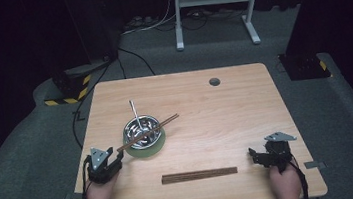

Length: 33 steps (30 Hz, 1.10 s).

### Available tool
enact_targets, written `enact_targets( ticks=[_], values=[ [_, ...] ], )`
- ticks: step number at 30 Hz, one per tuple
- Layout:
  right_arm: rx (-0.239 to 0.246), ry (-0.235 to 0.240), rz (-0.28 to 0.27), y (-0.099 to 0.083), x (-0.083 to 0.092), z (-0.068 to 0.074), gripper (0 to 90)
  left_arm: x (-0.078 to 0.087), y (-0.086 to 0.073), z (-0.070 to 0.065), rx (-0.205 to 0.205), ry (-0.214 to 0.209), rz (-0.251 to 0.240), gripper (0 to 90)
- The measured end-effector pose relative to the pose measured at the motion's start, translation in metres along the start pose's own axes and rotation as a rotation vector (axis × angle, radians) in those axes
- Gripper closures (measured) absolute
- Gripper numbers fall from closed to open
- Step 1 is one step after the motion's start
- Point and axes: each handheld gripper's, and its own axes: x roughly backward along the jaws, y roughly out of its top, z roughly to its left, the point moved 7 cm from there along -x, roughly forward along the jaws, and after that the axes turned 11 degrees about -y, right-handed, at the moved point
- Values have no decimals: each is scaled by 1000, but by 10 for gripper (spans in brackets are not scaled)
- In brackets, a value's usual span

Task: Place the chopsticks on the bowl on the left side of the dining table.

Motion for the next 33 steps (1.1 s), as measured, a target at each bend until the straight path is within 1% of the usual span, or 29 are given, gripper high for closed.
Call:
enact_targets(
  ticks=[1,3,4,5,6,7,8,9,10,11,12,13,15,16,17,18,20,21,22,23,25,26,27,28,29,30,31,32,33],
  values=[
    [2,7,6,-1,1,1,134,-3,1,3,8,21,5,547],
    [-1,8,8,-1,1,1,133,-5,2,3,10,28,2,555],
    [-5,6,6,0,1,1,133,-8,1,5,13,44,10,556],
    [-1,7,6,0,1,1,133,-11,1,5,24,53,9,557],
    [-5,5,4,0,0,1,133,-12,1,7,11,58,16,559],
    [-4,6,6,0,1,1,133,-14,2,7,39,63,6,560],
    [-2,5,2,0,0,1,133,-14,2,7,39,63,6,559],
    [-3,4,3,0,0,1,133,-15,2,9,24,68,9,560],
    [-3,4,3,0,0,1,133,-17,3,10,33,73,7,560],
    [-2,9,10,-1,1,1,133,-20,5,12,20,81,13,560],
    [-2,8,8,-1,1,1,133,-21,7,13,17,80,16,559],
    [-7,2,1,0,0,1,133,-22,9,14,24,82,7,559],
    [0,2,-1,0,0,1,133,-22,11,14,24,83,7,559],
    [-5,2,0,0,0,1,133,-25,12,14,35,82,-4,560],
    [-5,3,1,0,0,1,133,-26,13,17,22,87,3,560],
    [-4,2,0,0,0,1,133,-29,15,19,43,93,-11,559],
    [-6,3,2,0,0,1,131,-30,15,21,43,95,-11,560],
    [-3,11,11,-1,1,1,130,-33,16,23,52,99,-28,560],
    [-2,11,11,-1,1,1,128,-34,15,26,51,101,-26,559],
    [-2,11,11,-1,1,1,128,-34,15,26,51,101,-26,558],
    [-2,9,11,0,0,1,120,-34,15,30,76,99,-47,557],
    [-2,9,11,0,0,1,120,-34,15,30,76,99,-47,554],
    [0,6,13,0,-1,0,104,-33,15,29,108,90,-68,549],
    [0,0,4,1,-2,0,104,-33,15,29,108,90,-68,546],
    [4,9,12,0,-1,0,107,-30,14,30,97,78,-47,541],
    [-1,2,2,1,-2,-1,109,-30,14,30,97,78,-47,535],
    [-6,-5,1,1,-2,-2,109,-29,14,29,80,64,-42,531],
    [-6,-5,1,1,-2,-2,109,-29,14,29,80,64,-42,526],
    [-2,-5,0,1,-2,-2,109,-31,16,26,124,54,-77,526]
  ],
)
